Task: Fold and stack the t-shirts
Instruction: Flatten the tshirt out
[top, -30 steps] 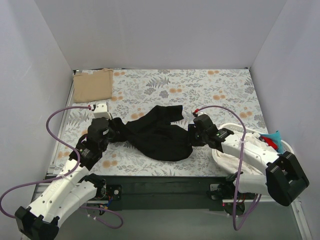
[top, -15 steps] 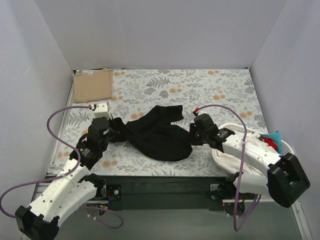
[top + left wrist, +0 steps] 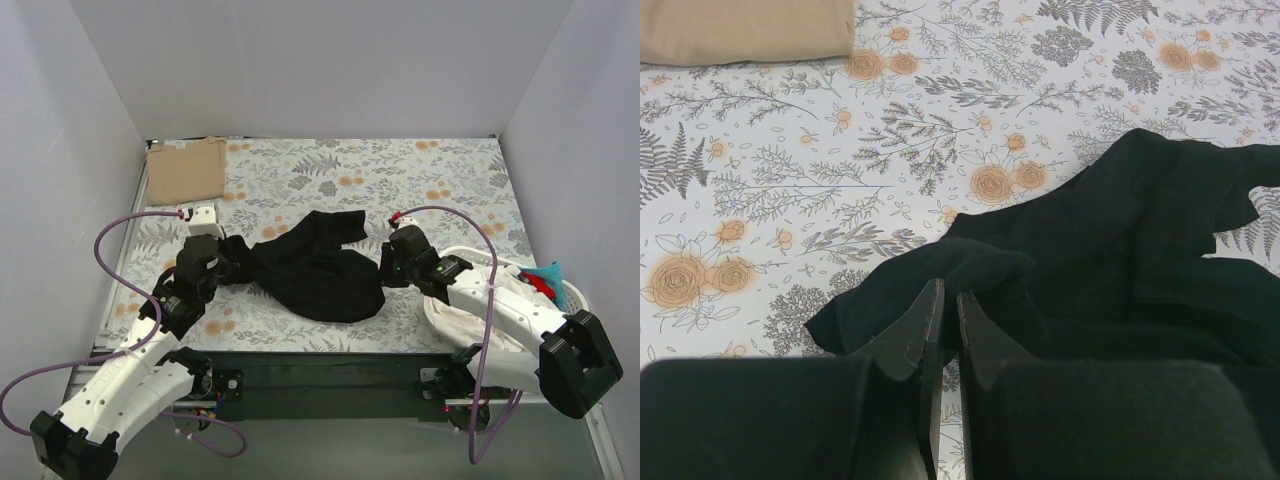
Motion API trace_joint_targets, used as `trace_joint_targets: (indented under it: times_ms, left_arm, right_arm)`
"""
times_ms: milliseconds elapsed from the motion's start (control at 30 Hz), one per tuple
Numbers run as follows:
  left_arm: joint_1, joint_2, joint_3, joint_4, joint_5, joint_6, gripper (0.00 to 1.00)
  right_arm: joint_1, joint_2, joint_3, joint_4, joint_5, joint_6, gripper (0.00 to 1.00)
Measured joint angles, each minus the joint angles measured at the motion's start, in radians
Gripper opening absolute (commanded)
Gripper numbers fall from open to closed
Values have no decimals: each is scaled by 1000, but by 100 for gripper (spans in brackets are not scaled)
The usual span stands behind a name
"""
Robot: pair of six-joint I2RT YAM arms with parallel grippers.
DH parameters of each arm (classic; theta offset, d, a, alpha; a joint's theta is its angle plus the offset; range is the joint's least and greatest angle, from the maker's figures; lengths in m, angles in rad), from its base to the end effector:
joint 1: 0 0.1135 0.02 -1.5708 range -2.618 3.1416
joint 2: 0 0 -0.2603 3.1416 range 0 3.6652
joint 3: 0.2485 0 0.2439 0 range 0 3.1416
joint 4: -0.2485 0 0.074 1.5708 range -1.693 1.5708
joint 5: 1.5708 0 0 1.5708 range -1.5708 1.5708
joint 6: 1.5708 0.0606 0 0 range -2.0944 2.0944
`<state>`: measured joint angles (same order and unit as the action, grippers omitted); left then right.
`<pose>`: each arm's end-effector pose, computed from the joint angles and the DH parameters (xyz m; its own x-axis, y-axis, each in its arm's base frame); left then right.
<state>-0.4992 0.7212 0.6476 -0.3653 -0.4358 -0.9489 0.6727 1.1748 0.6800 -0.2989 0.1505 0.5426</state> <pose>0.1715 -0.0644 0.2730 -0.2974 -0.6771 -0.6732 -0.2458 0.7356 -0.6312 0.2012 0.1487 0.1987 -0.7532 0.0527 -0.6557 -0.1692 0.9477 0.2705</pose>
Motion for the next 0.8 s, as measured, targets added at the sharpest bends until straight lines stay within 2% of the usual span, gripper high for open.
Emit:
trace_joint_targets:
  times_ms: [600,800]
  left_arm:
    - [0,9,0,0,1,0,0]
    - [0,11,0,0,3,0,0]
  right_arm:
    - [0,49,14,7,-45,-23,29]
    - [0,59,14,11,-55,-24,20]
